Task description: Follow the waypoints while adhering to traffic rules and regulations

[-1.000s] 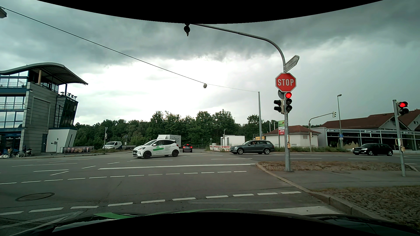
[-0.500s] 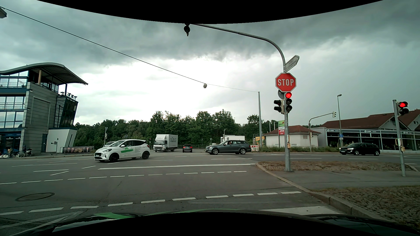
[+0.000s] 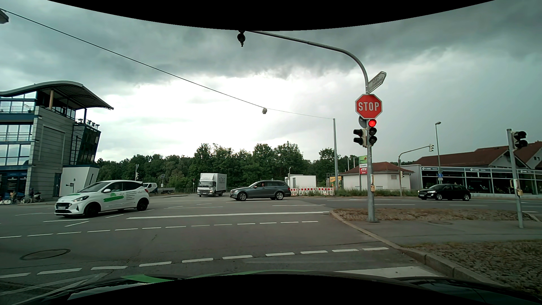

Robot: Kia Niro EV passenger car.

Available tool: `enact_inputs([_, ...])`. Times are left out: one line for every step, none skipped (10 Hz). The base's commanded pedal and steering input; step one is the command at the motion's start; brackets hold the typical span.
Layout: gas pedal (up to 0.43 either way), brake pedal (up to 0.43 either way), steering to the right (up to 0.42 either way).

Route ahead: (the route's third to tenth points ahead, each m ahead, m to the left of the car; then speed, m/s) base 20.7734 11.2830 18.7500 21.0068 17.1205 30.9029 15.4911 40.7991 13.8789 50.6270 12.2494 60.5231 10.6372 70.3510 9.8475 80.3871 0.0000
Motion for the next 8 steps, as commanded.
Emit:
enact_inputs([0.0, 0.323, -0.095])
enact_inputs([0.0, 0.329, -0.095])
enact_inputs([0.0, 0.323, -0.095])
enact_inputs([0.0, 0.329, -0.095])
enact_inputs([0.0, 0.329, -0.095])
enact_inputs([0.0, 0.323, -0.094])
enact_inputs([0.0, 0.329, -0.094])
enact_inputs([0.0, 0.323, -0.094])
